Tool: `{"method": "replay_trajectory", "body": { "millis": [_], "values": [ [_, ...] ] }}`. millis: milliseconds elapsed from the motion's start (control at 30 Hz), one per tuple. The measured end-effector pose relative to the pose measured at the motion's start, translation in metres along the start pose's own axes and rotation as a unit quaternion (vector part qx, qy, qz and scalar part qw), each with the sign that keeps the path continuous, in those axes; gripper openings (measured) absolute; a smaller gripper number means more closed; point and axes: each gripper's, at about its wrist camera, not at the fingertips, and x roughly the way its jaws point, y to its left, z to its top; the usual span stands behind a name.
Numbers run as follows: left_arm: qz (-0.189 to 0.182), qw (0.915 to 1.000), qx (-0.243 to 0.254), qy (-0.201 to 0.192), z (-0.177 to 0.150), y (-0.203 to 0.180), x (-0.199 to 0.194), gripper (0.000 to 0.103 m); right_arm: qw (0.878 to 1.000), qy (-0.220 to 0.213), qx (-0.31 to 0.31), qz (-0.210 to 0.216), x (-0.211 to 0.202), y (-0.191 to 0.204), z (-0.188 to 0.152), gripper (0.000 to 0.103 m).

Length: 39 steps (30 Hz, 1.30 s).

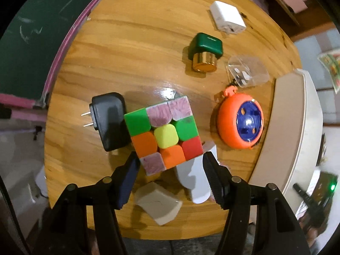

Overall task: Organize rigid objects
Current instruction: 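Grasp the Rubik's cube with the left gripper and lift it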

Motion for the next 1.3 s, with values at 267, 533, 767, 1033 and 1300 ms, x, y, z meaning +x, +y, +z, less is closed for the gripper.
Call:
{"method": "replay_trajectory", "body": {
  "millis": [267, 533, 767, 1033, 1300],
  "values": [
    [0.012, 0.9976, -0.068, 0.008, 0.010, 0.007, 0.008, 0.066, 1.000, -0.001, -0.002, 0.002, -0.001, 0.001, 0.000, 0.013],
    [0.051, 0.9930, -0.106, 0.009, 0.024, 0.005, 0.021, 0.065, 1.000, -0.002, -0.006, 0.004, -0.001, 0.001, 0.000, 0.013],
    [0.084, 0.9911, -0.103, -0.005, 0.023, -0.005, 0.023, 0.060, 1.000, -0.005, -0.012, 0.007, -0.002, 0.002, 0.000, 0.012],
    [0.096, 0.9925, -0.069, -0.032, 0.008, -0.021, -0.003, 0.060, 1.000, -0.003, -0.009, 0.024, -0.001, -0.003, 0.002, 0.011],
    [0.083, 0.9947, -0.027, -0.055, -0.010, -0.041, -0.047, 0.060, 0.999, -0.001, -0.011, 0.038, 0.001, -0.006, 0.002, 0.009]
  ]
}}
